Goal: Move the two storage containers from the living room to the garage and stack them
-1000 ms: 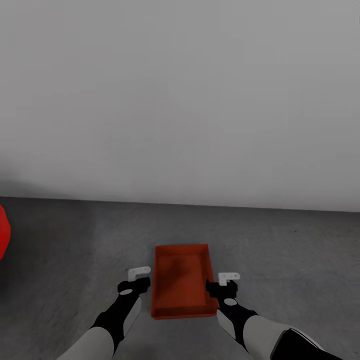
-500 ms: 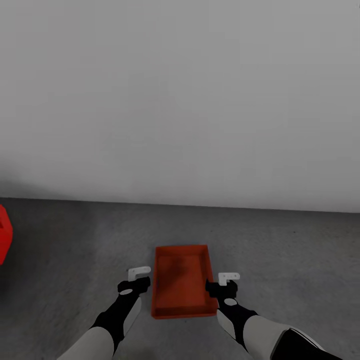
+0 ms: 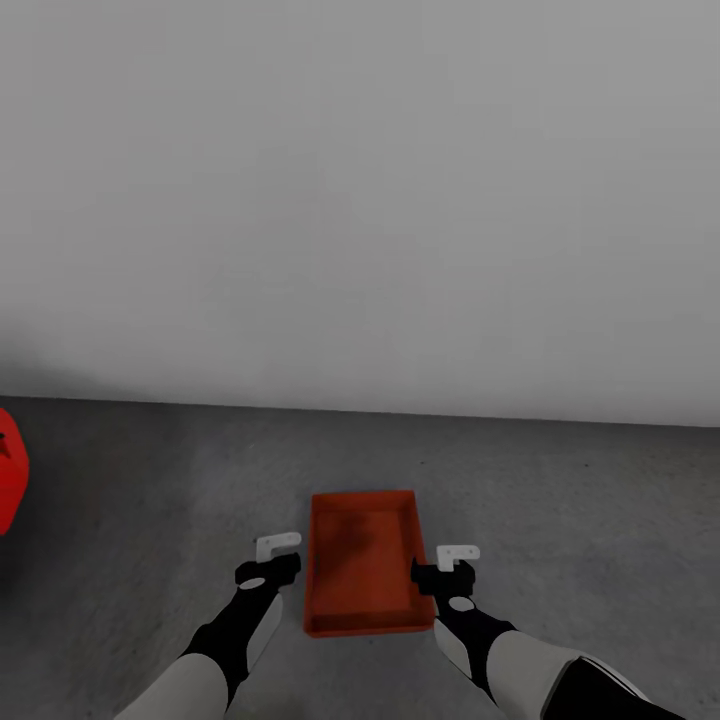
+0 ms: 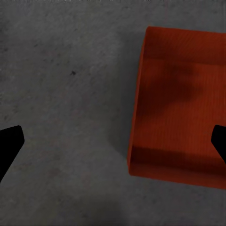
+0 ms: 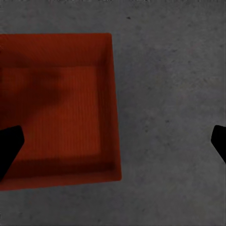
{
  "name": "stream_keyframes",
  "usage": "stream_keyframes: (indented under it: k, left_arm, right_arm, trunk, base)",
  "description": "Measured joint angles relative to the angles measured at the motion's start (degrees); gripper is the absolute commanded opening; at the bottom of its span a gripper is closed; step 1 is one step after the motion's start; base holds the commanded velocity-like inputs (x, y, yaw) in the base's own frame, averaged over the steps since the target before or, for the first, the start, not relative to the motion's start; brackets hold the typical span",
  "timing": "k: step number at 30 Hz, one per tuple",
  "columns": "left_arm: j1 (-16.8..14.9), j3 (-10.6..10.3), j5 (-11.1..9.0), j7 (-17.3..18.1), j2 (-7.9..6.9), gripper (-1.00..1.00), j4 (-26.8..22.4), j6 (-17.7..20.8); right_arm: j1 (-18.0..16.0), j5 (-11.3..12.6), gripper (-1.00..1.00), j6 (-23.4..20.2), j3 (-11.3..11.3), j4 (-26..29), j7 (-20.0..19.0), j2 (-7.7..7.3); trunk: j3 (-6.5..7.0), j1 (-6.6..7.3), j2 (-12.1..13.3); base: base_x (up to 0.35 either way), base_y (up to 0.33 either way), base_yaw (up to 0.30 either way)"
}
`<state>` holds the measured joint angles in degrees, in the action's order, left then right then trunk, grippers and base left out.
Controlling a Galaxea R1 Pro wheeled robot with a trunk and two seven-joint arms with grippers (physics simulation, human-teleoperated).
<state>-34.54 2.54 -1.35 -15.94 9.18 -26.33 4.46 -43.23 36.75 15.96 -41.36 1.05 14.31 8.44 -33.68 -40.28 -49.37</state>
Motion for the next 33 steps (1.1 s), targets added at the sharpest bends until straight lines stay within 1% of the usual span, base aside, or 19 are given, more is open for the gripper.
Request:
stream_keyframes:
  k: [12, 22, 33]
  left_arm:
    - [0.0, -0.1, 0.1, 0.0, 0.04, 1.00, -0.2, 0.0]
    - [0.0, -0.1, 0.0, -3.0, 0.19, 1.00, 0.0, 0.3]
    - [0.0, -0.1, 0.1, -3.3, 0.16, 1.00, 0.3, 0.4]
  right_arm:
    - [0.0, 0.0, 1.00, 0.0, 0.0, 0.0, 0.0, 0.06]
    - [0.0, 0.0, 1.00, 0.0, 0.0, 0.0, 0.0, 0.06]
    - [0.0, 0.0, 1.00, 0.0, 0.0, 0.0, 0.0, 0.07]
  trunk:
    - [0.01, 0.01, 0.0]
    - [0.01, -0.03, 0.0]
    - [0.01, -0.03, 0.0]
  base:
    - [-0.014, 0.007, 0.000]
    - [-0.263, 0.128, 0.000]
    - [-0.300, 0.144, 0.000]
